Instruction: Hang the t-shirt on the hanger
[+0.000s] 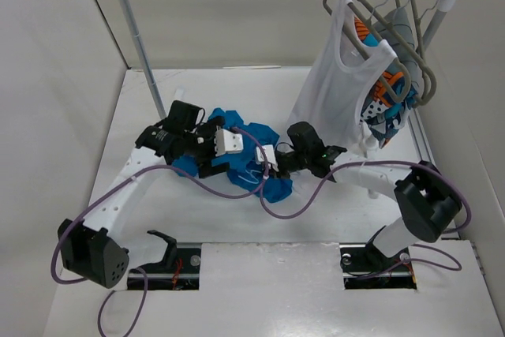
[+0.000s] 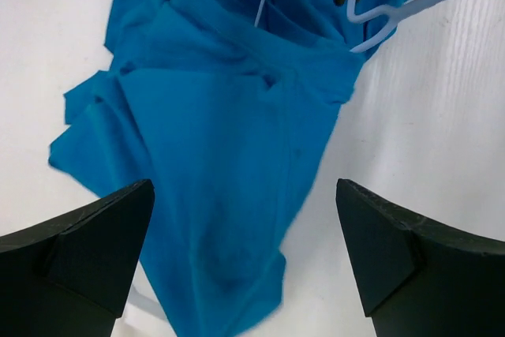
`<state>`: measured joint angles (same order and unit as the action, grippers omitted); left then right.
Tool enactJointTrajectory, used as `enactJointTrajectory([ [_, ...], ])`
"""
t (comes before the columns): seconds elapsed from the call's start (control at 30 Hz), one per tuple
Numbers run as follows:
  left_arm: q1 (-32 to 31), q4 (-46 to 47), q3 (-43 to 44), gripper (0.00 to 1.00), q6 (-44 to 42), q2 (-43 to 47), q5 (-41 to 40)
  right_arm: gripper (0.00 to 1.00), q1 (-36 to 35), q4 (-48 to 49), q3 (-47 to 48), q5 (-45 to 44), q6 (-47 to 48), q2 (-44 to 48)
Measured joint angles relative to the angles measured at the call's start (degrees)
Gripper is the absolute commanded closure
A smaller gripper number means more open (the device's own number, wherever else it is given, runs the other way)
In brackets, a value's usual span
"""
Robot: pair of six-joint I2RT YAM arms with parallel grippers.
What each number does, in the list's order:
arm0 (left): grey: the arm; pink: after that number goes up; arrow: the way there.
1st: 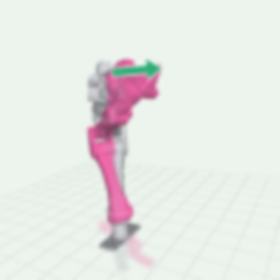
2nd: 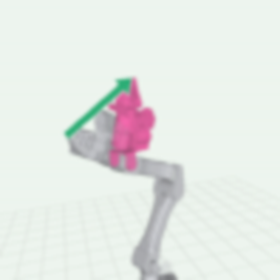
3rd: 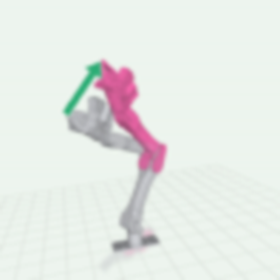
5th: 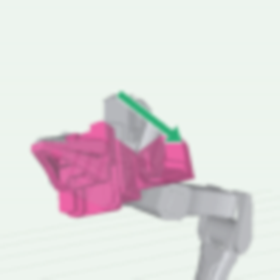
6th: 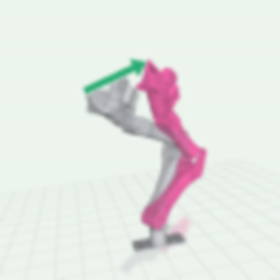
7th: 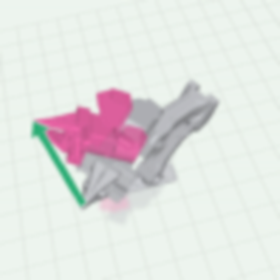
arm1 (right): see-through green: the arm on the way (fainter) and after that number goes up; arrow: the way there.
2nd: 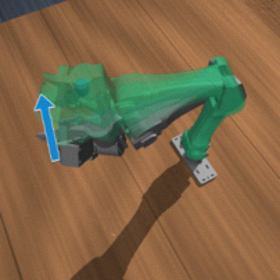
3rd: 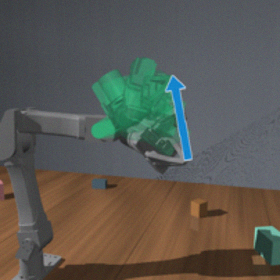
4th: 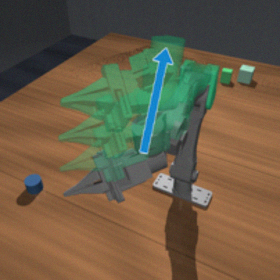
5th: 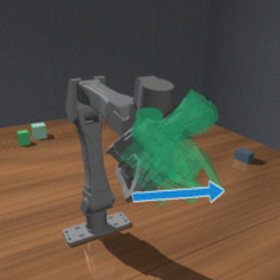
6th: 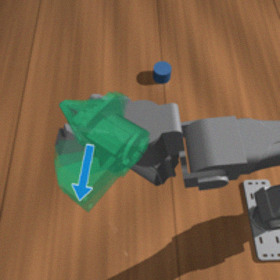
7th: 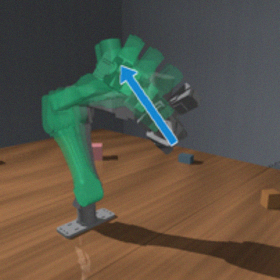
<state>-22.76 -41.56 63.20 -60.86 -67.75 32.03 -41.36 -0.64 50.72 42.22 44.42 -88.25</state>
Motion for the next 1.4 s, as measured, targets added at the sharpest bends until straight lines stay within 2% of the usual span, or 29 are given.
enactJointTrajectory([
  [0.17, -0.2, 6.21, -6.12, 0.01, -2.45, -1.31, 0.17, 1.0, -0.52, -0.28, 0.0, -0.09, 0.39, 1.07],
  [0.2, -0.48, 7.41, -7.61, 0.03, -3.21, -1.11, -0.48, 1.0, -0.68, -0.46, 0.0, -0.28, 0.52, 1.22],
  [0.27, -1.27, 8.39, -10.01, 0.16, -5.05, -1.03, -1.46, 1.0, -1.14, -0.74, 0.0, -0.39, 0.83, 1.46],
  [0.33, -1.79, 8.5, -11.61, 0.42, -6.6, -1.03, -2.1, 1.0, -1.55, -1.09, 0.0, -0.61, 1.03, 1.7],
  [0.37, -1.95, 8.46, -12.15, 0.73, -7.28, -1.03, -2.32, 1.0, -1.73, -1.42, 0.0, -0.81, 1.03, 1.9],
  [0.43, -2.01, 8.37, -12.28, 0.97, -7.91, -0.98, -2.69, 1.0, -1.9, -1.86, 0.0, -1.31, 0.98, 2.32],
  [0.47, -2.01, 8.44, -12.28, 1.0, -7.93, -0.76, -2.71, 1.0, -1.9, -1.95, 0.09, -1.7, 1.01, 2.43],
  [0.53, -2.29, 7.28, -12.28, 1.0, -8.17, 0.04, -2.84, 1.0, -1.49, -1.9, 0.5, -2.84, 0.87, 2.6],
  [0.6, -2.43, 7.15, -12.28, 1.0, -8.13, 1.2, -3.3, 0.82, -1.49, -2.36, 1.05, -2.82, 0.98, 2.8],
  [0.63, -2.4, 7.15, -12.28, 1.0, -8.35, 2.03, -3.61, 0.62, -1.6, -2.58, 1.38, -2.78, 0.85, 2.84],
  [0.7, -2.43, 7.21, -12.41, 1.0, -9.25, 4.07, -4.04, 0.38, -1.81, -3.96, 2.38, -2.73, 1.2, 3.04],
  [0.73, -2.4, 7.41, -12.76, 1.0, -10.05, 5.33, -4.07, 0.01, -1.88, -4.9, 2.73, -2.62, 1.36, 3.39],
  [0.9, -2.25, 7.06, -15.8, 1.0, -16.68, 13.25, -4.28, 0.0, -0.31, -12.11, 2.93, -2.84, 2.14, 9.73],
  [1.13, -2.21, 5.6, -20.22, 1.0, -23.52, 18.08, -5.53, 0.0, 8.83, -14.84, 2.75, -5.6, 0.07, 23.65],
  [1.3, -0.81, 9.77, -19.89, 1.0, -15.21, 17.81, -5.07, 0.0, 9.09, -14.32, 1.64, -17.18, -4.63, 29.0],
  [1.4, 3.3, 12.7, -18.8, 1.0, -7.85, 17.2, -2.34, 0.0, 7.04, -14.34, 0.94, -27.5, -6.01, 30.49],
])
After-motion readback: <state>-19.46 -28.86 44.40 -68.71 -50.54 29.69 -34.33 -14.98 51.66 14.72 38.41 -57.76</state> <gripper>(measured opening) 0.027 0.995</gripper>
